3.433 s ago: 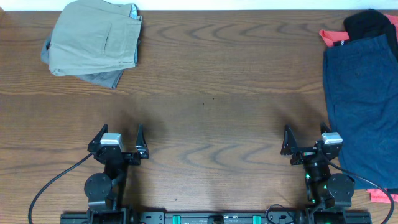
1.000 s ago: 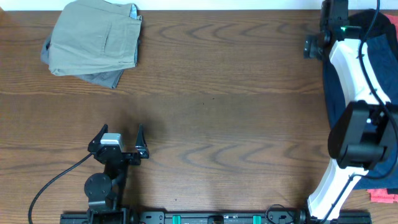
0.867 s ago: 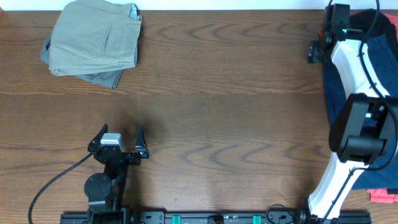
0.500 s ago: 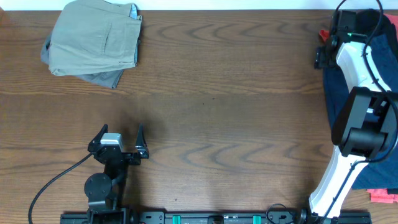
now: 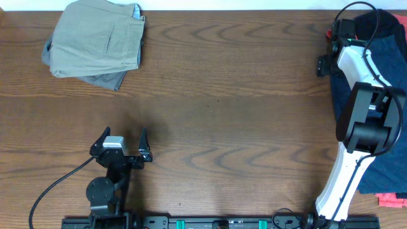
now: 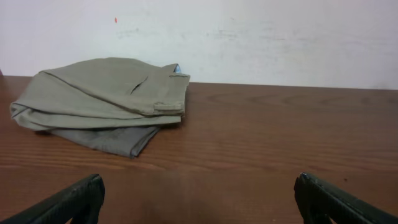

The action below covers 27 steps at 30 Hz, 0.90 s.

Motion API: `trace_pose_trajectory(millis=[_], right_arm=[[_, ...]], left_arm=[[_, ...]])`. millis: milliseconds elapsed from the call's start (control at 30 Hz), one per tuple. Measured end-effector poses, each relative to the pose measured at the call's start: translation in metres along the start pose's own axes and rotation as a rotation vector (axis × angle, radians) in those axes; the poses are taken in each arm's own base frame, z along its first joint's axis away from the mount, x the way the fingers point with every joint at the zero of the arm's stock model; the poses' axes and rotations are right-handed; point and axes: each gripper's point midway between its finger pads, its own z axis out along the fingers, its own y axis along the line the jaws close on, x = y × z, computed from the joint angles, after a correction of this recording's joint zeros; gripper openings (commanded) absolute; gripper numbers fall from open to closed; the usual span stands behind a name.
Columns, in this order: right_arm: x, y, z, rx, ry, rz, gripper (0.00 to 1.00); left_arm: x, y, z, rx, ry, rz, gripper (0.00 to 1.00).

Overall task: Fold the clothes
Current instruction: 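Grasp the dark blue jeans with the right gripper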

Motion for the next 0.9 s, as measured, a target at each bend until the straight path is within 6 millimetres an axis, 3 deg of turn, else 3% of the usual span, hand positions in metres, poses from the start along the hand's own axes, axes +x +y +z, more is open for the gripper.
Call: trace_pose_trajectory(millis=[133,300,500,567,900], right_arm=[[0.001,-0.002,0.004,0.001,0.006,-0.007,0.57],[0.003,-0.005,0.008,0.005,0.012,0.001,0.51],[0.003,-0.004,0.009,0.001,0.014,-0.005,0.11],[0.004,-0.004,0.009,0.004,0.017,-0.006,0.03],[0.004,-0.01,0.002,0.022,0.021,0.088,0.01]], left_arm=[[0.0,0.0,0.0,0.0,0.0,0.0,0.98],[0.0,0.0,0.0,0.0,0.0,0.0,0.98],[0.0,0.0,0.0,0.0,0.0,0.0,0.98],[0.0,0.0,0.0,0.0,0.0,0.0,0.98],[0.0,0.0,0.0,0.0,0.0,0.0,0.98]])
